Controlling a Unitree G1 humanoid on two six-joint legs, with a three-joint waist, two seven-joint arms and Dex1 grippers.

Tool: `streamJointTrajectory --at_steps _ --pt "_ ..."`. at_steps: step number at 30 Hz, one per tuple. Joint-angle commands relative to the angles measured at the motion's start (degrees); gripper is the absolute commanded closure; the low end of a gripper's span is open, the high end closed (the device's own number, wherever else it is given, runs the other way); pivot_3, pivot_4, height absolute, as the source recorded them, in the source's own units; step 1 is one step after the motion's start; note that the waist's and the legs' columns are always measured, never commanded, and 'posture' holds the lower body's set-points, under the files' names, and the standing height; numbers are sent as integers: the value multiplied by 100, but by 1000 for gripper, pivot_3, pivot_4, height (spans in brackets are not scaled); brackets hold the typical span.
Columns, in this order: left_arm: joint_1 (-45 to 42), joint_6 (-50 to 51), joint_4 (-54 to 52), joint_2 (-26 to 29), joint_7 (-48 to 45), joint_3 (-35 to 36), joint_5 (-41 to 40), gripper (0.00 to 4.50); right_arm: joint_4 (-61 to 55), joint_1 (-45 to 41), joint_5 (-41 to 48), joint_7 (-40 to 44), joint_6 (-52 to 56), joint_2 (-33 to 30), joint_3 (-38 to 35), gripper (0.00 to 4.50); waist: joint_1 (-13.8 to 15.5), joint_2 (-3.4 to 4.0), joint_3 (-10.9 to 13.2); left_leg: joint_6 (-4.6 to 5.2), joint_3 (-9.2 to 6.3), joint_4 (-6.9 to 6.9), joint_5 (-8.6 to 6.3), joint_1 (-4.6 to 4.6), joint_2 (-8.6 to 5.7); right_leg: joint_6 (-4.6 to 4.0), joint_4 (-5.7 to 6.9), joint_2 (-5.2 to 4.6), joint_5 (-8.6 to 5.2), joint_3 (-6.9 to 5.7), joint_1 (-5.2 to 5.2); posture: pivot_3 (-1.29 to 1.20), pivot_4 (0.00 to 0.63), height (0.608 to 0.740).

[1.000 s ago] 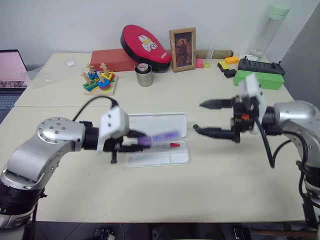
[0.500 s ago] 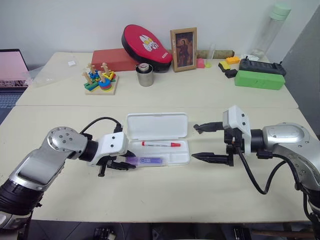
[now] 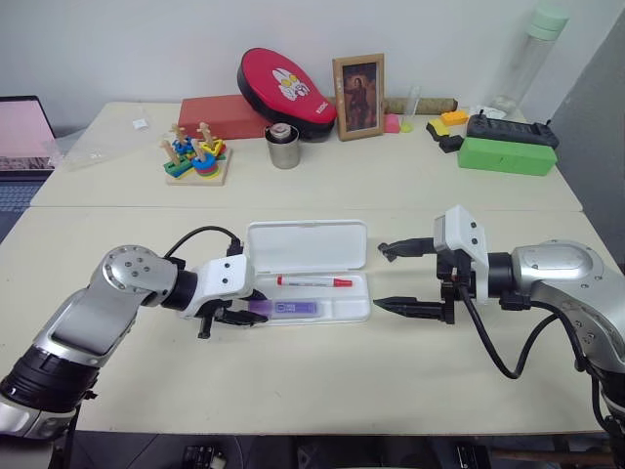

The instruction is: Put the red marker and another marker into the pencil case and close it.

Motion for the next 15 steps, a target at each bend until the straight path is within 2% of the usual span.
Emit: streamJointTrajectory --at_steps 1,14,15 --pt "-206 -105 29 -120 -38 -66 92 3289 -139 -71 26 -42 -76 -8 -36 0 0 0 0 0 0 1 0 0 0 0 0 0 0 0 1 0 150 740" --pt "-273 -179 184 -243 -175 -141 228 3289 -162 -44 50 -133 -58 -16 -52 0 -3 0 0 0 0 1 0 1 0 0 1 0 0 0 1 0 150 740" --pt "-274 -149 177 -257 -174 -128 215 2939 -168 -44 55 -134 -53 -17 -52 0 -4 0 0 0 0 1 0 1 0 0 1 0 0 0 1 0 150 740"
